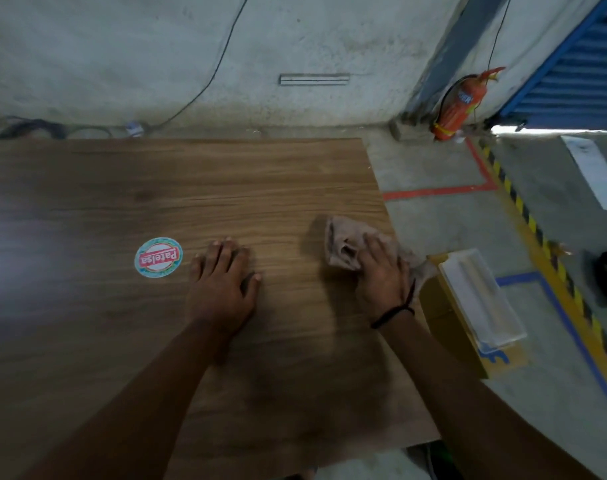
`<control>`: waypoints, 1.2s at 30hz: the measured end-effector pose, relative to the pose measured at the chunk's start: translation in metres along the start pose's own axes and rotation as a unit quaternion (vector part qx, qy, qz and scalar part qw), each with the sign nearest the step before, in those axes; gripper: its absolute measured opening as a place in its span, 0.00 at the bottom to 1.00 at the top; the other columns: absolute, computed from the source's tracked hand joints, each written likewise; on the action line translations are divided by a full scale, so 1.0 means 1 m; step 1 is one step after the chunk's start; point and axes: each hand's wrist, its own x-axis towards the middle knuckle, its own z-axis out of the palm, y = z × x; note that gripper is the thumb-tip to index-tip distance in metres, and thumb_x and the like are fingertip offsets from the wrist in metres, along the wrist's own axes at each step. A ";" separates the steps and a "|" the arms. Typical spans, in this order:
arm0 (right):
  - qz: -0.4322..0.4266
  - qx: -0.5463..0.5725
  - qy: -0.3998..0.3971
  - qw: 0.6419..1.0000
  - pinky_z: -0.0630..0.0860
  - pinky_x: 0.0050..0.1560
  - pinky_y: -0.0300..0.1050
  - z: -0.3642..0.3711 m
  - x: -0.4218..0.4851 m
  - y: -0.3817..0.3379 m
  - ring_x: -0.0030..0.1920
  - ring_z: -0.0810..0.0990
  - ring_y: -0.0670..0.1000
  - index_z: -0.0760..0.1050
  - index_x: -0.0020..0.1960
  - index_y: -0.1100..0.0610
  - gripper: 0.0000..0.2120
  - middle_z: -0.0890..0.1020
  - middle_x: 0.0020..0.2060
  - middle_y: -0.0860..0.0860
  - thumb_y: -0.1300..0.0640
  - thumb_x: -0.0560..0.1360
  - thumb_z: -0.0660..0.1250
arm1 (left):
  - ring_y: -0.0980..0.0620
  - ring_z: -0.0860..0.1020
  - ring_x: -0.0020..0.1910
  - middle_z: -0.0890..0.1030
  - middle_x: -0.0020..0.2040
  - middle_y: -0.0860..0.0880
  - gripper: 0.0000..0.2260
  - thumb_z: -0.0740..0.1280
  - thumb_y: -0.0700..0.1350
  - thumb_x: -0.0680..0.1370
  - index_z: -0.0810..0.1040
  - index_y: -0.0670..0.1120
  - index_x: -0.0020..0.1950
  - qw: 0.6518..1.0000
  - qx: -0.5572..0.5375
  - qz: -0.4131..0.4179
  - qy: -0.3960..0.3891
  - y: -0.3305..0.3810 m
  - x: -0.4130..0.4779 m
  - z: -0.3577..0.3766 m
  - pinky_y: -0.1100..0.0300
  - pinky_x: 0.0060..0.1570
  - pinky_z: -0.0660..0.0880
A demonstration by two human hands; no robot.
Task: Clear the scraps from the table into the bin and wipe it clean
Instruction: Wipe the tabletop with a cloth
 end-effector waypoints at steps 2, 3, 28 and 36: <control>0.046 -0.007 -0.002 0.999 0.50 0.72 0.64 0.000 0.022 0.013 0.77 0.50 0.53 0.65 0.71 0.47 0.24 0.55 0.77 0.48 0.57 0.76 0.59 | 0.45 0.58 0.76 0.63 0.75 0.45 0.27 0.52 0.60 0.76 0.67 0.50 0.71 1.000 -0.003 0.003 0.004 0.000 0.000 -0.001 0.44 0.72 0.54; 0.059 -0.018 -0.024 0.998 0.48 0.72 0.65 0.002 0.029 0.014 0.77 0.49 0.53 0.64 0.71 0.46 0.24 0.54 0.77 0.48 0.57 0.76 0.58 | 0.45 0.58 0.76 0.63 0.75 0.45 0.27 0.52 0.60 0.76 0.67 0.50 0.71 1.000 -0.004 0.003 0.003 0.000 0.001 -0.001 0.44 0.72 0.55; 0.042 -0.056 -0.071 0.995 0.40 0.73 0.66 0.023 0.107 -0.032 0.77 0.44 0.55 0.56 0.74 0.42 0.21 0.48 0.78 0.49 0.52 0.81 0.47 | 0.48 0.55 0.77 0.61 0.76 0.47 0.26 0.50 0.61 0.78 0.64 0.51 0.73 1.000 -0.019 0.000 0.003 -0.001 -0.002 0.000 0.47 0.73 0.53; -0.064 0.116 0.015 0.991 0.52 0.72 0.63 0.008 0.135 -0.077 0.75 0.56 0.56 0.63 0.71 0.44 0.30 0.60 0.75 0.49 0.64 0.72 0.57 | 0.50 0.53 0.76 0.59 0.77 0.48 0.28 0.49 0.62 0.78 0.64 0.52 0.74 1.000 -0.027 -0.002 0.005 0.001 -0.002 -0.004 0.49 0.74 0.50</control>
